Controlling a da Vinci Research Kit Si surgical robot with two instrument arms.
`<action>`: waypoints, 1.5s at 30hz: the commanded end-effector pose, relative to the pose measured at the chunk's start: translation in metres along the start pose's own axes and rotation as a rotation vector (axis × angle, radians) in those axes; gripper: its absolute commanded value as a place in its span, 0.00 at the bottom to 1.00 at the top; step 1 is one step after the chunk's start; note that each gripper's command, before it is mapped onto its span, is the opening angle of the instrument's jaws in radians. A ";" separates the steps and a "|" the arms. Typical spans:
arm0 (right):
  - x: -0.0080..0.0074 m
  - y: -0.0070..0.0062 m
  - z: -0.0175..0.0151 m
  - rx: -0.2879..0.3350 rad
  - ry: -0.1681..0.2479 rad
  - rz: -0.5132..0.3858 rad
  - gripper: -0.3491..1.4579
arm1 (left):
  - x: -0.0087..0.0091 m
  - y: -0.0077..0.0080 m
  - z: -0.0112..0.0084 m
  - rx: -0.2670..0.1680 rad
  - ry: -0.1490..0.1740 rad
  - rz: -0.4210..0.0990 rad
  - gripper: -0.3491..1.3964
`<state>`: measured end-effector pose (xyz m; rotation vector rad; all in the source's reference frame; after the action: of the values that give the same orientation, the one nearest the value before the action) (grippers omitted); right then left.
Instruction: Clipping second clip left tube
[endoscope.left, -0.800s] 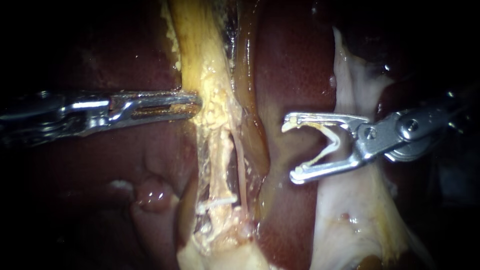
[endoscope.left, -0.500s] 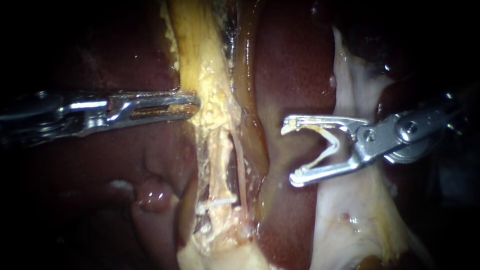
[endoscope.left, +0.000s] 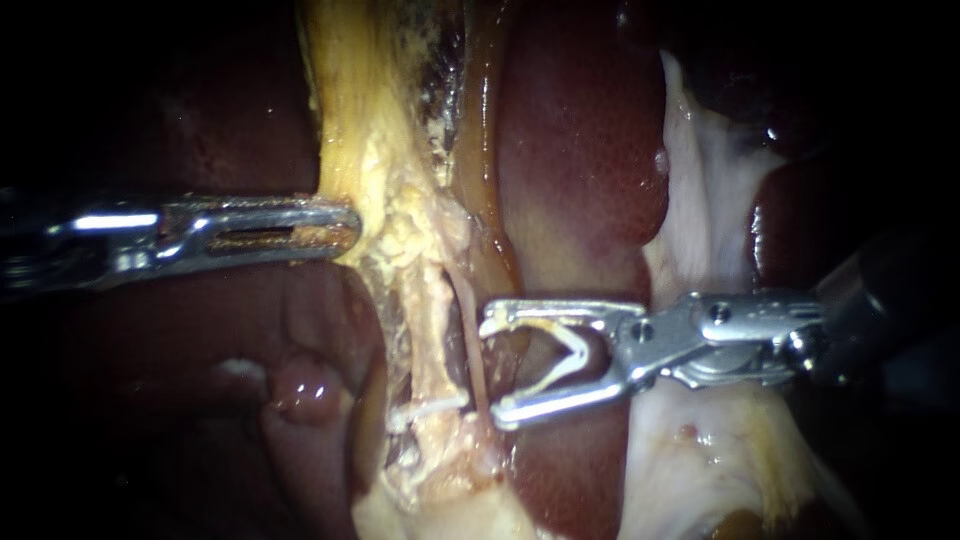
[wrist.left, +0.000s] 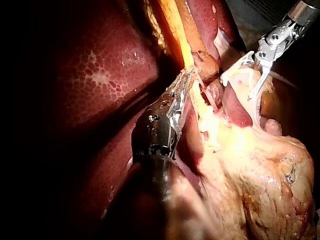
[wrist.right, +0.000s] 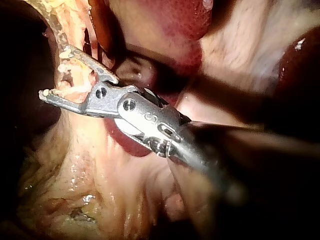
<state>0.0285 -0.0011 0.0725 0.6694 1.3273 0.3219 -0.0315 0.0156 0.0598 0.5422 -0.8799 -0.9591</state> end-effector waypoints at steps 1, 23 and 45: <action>-0.0004 0.0003 0.0002 -0.001 -0.003 0.008 0.51 | 0.0000 -0.0001 -0.0001 -0.003 0.000 0.003 0.00; -0.0040 0.0042 0.0036 -0.035 -0.080 0.035 0.50 | -0.0007 -0.0026 -0.0025 -0.001 -0.013 0.013 0.00; -0.0040 0.0021 0.0076 0.143 0.016 0.100 0.49 | -0.0006 -0.0022 -0.0026 -0.004 -0.014 0.015 0.00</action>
<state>0.0354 -0.0037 0.0775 0.8652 1.3479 0.3206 -0.0305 0.0151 0.0564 0.5253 -0.8936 -0.9511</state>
